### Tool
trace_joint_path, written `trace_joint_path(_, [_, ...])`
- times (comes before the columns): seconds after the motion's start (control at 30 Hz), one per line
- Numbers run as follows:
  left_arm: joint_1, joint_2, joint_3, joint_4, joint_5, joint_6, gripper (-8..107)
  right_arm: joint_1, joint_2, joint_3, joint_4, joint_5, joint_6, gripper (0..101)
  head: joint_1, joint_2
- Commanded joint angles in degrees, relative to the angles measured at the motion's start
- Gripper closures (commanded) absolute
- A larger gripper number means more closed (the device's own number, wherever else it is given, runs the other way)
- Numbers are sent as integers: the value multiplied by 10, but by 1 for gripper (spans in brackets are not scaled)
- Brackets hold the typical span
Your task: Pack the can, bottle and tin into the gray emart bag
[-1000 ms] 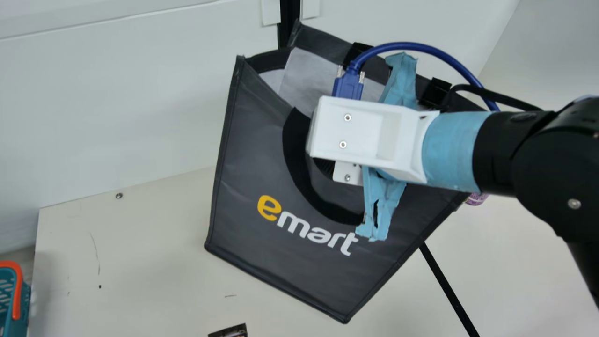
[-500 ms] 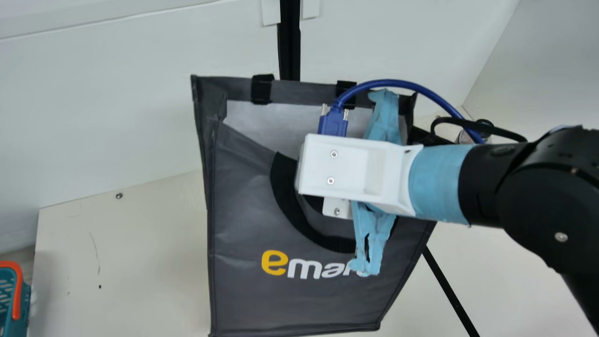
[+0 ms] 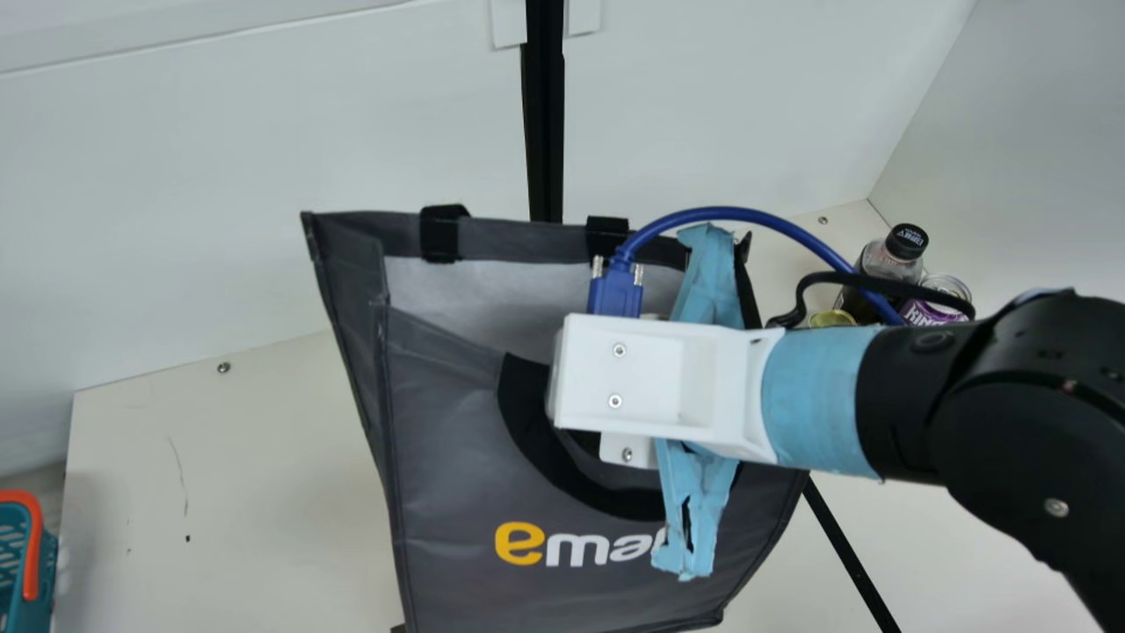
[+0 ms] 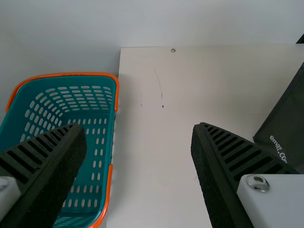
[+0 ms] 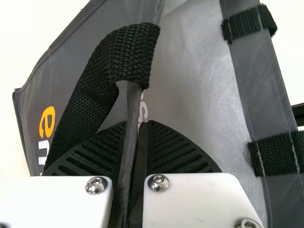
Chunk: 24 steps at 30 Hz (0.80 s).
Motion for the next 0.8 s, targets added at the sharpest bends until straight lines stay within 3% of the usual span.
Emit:
trace_joint_path(0.0, [0, 0, 0, 0, 0, 0, 9, 4, -2, 4, 1, 1, 4, 88, -13, 0])
trace_joint_path(0.77, [0, 0, 0, 0, 0, 0, 9, 70, -26, 8, -17, 1, 69, 11, -13, 0])
